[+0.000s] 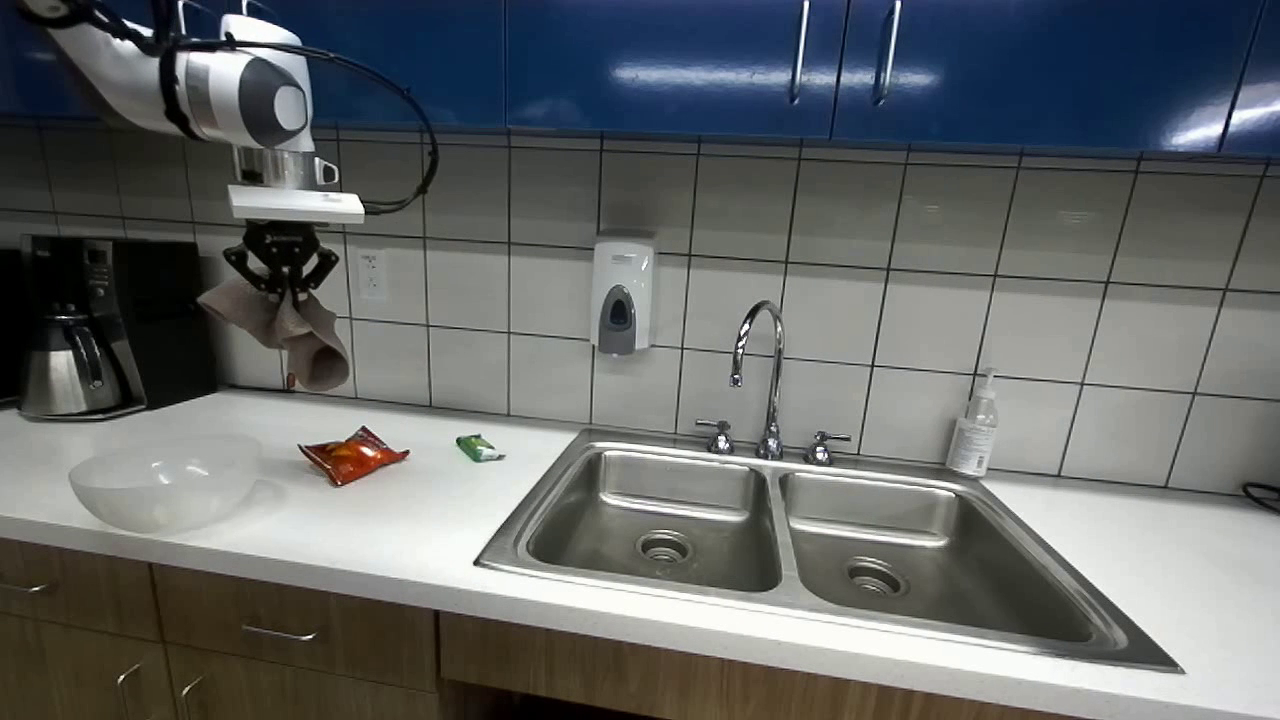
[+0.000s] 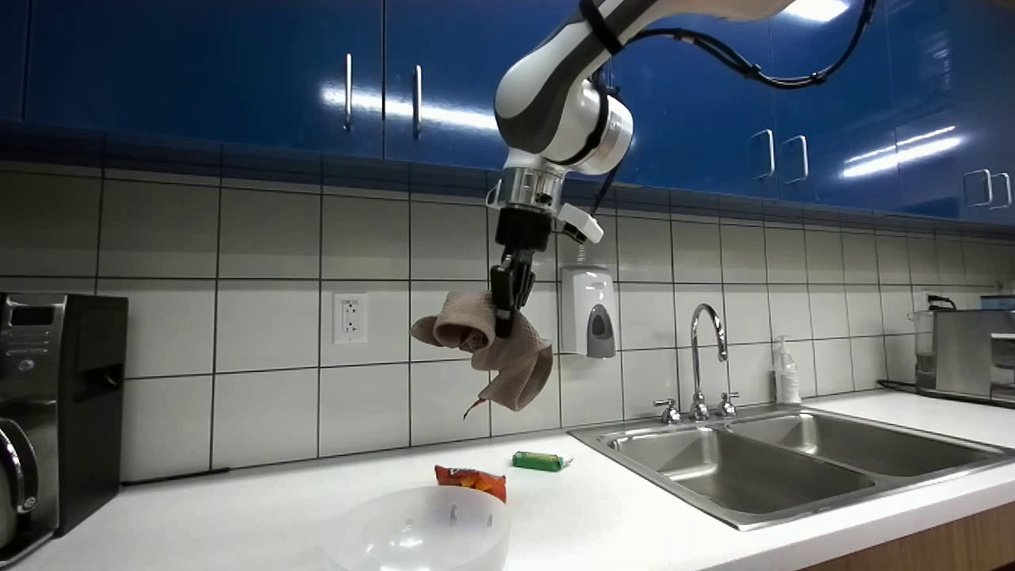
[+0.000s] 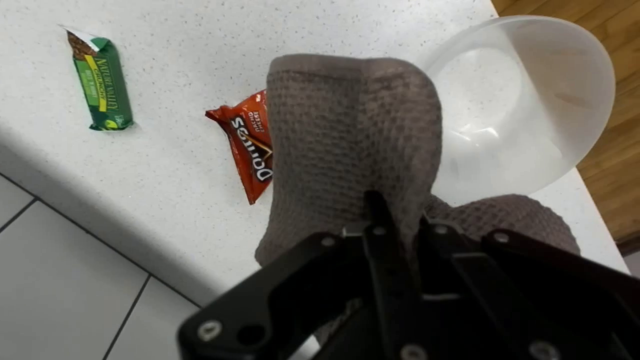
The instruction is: Put the grey towel in the bowl.
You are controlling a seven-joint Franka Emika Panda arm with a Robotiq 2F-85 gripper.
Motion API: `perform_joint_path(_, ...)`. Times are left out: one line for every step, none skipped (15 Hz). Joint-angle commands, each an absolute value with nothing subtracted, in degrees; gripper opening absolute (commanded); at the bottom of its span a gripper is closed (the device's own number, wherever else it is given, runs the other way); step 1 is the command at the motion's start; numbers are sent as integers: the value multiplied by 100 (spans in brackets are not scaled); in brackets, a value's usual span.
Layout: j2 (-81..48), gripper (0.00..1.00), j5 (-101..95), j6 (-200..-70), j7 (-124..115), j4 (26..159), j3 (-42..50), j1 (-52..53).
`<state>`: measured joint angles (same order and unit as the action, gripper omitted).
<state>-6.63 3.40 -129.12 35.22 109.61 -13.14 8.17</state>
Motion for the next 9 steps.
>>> perform_joint_path(-253, 2, 586, -13074, 3810, 11393, -1364, 905)
perform_joint_path(-210, 2, 617, -13070, 3838, 11450, -1374, 948)
perform_joint_path(-167, 2, 622, -13081, 3847, 11517, -1386, 996)
perform_joint_path(-130, 2, 638, -13080, 3881, 11570, -1398, 1038)
perform_joint_path(-94, 2, 676, -13101, 3908, 11636, -1412, 1078)
perform_joint_path(-52, 2, 699, -13112, 3951, 11700, -1419, 1120)
perform_joint_path(-14, 2, 734, -13128, 3997, 11768, -1427, 1156)
perform_joint_path(25, 2, 740, -13151, 4031, 11833, -1431, 1194)
perform_joint_path(65, 2, 748, -13162, 4069, 11898, -1442, 1233)
